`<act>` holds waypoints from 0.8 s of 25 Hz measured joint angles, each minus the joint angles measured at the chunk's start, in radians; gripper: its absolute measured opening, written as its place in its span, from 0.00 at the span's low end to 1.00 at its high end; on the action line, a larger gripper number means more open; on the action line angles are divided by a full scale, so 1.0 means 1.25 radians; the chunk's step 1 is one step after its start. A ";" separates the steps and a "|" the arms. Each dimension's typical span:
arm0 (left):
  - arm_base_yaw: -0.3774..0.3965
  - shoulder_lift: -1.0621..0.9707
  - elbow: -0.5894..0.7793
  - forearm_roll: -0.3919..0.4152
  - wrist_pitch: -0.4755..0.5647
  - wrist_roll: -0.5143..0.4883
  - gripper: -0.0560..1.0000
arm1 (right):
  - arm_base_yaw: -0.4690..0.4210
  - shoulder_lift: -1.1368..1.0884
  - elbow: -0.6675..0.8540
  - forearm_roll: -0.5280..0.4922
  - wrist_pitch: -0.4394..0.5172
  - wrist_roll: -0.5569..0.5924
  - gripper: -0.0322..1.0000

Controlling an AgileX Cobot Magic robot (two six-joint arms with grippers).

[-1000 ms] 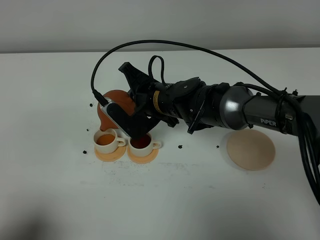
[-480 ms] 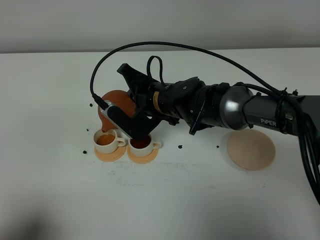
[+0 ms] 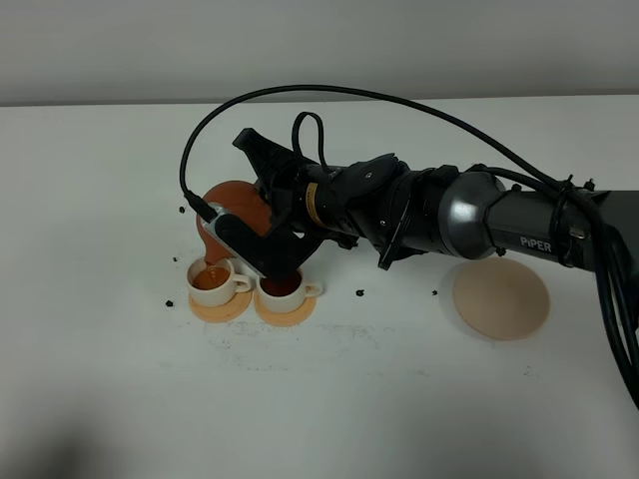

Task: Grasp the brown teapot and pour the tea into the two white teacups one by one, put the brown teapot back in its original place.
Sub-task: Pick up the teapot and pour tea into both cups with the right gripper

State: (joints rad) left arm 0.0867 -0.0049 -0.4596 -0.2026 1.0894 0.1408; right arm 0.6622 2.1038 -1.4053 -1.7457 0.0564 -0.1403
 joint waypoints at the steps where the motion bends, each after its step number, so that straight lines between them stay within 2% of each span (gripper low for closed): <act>1: 0.000 0.000 0.000 0.000 0.000 0.000 0.35 | 0.000 0.000 0.000 -0.001 0.001 -0.001 0.11; 20: 0.000 0.000 0.000 0.000 0.000 0.000 0.35 | 0.000 0.000 0.000 -0.001 0.005 -0.075 0.11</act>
State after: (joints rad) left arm 0.0867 -0.0049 -0.4596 -0.2026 1.0894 0.1408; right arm 0.6622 2.1038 -1.4053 -1.7470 0.0632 -0.2342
